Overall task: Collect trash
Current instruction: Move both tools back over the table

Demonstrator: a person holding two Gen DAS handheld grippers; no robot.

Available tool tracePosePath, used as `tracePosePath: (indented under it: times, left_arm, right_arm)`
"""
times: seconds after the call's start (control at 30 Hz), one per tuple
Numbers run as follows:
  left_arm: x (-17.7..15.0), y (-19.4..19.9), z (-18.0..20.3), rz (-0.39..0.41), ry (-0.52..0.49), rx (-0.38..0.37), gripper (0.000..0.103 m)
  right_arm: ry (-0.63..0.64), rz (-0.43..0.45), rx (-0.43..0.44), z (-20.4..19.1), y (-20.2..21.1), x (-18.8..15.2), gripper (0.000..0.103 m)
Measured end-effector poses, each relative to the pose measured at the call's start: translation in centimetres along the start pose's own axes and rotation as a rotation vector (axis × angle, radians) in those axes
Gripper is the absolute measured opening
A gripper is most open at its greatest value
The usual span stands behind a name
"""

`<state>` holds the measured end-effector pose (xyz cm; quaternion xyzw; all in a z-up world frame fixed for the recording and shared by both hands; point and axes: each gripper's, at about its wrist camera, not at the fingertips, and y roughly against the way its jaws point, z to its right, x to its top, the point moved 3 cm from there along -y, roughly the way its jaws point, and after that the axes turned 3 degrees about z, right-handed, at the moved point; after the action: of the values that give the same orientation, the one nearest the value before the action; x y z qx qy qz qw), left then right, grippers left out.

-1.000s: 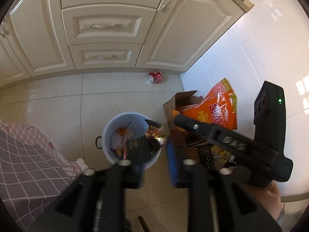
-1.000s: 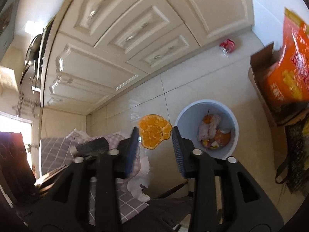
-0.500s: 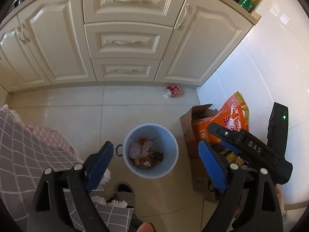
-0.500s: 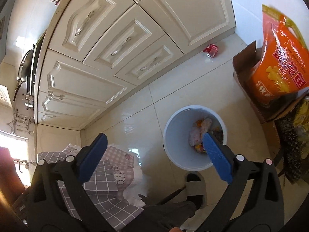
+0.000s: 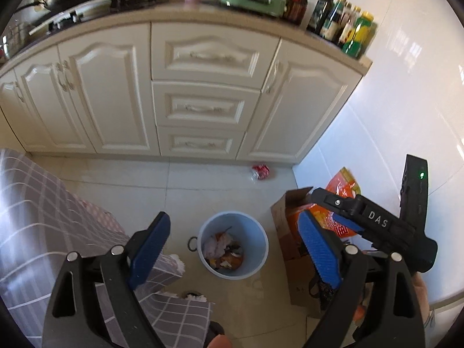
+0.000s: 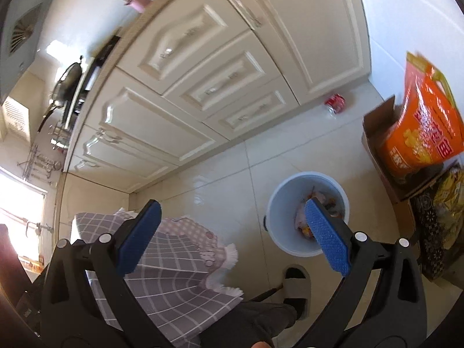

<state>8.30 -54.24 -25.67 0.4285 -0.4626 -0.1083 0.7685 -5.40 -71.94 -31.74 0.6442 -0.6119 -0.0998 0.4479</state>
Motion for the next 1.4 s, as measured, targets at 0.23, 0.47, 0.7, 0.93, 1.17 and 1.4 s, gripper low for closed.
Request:
tracePosePath:
  times: [0.23,0.47,0.7,0.93,1.17,1.4]
  left_arm:
    - [-0.1,5.8,-2.1,0.093,0.012,0.023,0.088]
    - [-0.7,12.6,-5.3,0.205,0.031,0.073,0.088]
    - [-2.2,19.2,-9.1,0.305,0.048,0.141,0.09]
    - [-4.6,24.4,-12.8,0.375,0.089,0.196,0.09]
    - [-7.7,28.4,-17.8,0.425,0.177,0.287,0.092]
    - [-11.4,31.0,-22.9,0.43,0.236,0.358,0.093]
  right_arm:
    - [0.084,0.037,0.053,-5.8,2.8,-0.7,0.097]
    - [0.2,0.054,0.128,-13.3,5.1,-2.8,0.097]
    - [0.323,0.055,0.217,-20.7,6.7,-5.7,0.097]
    - [0.428,0.042,0.289,-27.0,7.3,-9.4,0.097]
    - [0.539,0.016,0.343,-32.4,7.4,-13.1,0.097]
    - [0.631,-0.014,0.376,-36.7,6.9,-16.8,0.097]
